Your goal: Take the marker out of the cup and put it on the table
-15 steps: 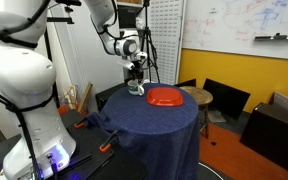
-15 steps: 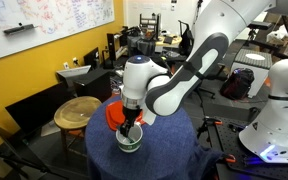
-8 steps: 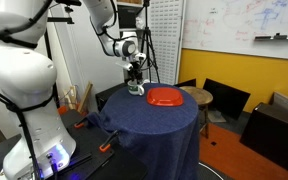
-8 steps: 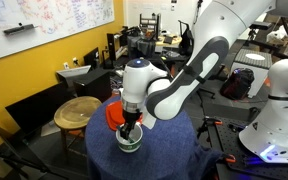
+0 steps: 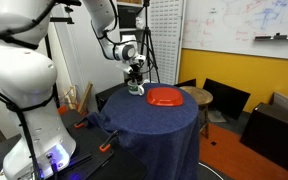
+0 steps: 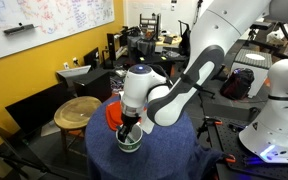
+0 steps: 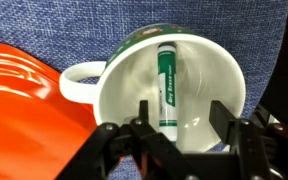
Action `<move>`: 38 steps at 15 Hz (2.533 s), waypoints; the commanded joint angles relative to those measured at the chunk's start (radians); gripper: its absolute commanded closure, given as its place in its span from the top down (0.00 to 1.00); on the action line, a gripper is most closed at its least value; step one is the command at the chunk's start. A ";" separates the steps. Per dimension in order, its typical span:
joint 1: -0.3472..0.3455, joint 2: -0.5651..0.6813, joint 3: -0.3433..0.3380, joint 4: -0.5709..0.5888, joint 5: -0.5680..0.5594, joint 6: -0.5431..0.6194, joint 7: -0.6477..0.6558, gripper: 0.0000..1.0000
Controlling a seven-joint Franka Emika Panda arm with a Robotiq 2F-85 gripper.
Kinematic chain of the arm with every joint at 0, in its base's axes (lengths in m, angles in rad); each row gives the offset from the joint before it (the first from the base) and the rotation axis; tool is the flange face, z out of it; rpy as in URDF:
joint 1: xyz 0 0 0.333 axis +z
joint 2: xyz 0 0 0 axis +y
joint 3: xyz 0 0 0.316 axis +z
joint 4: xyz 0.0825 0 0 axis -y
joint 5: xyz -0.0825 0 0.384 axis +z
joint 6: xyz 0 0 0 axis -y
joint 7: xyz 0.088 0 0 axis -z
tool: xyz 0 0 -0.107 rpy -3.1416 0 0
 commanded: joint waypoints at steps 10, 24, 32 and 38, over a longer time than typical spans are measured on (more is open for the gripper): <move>0.117 0.033 -0.111 -0.036 -0.020 0.122 0.076 0.03; 0.395 -0.028 -0.399 -0.150 -0.021 0.246 0.218 0.05; 0.566 -0.101 -0.579 -0.231 -0.039 0.260 0.228 0.05; 0.759 -0.133 -0.793 -0.312 -0.012 0.354 0.261 0.05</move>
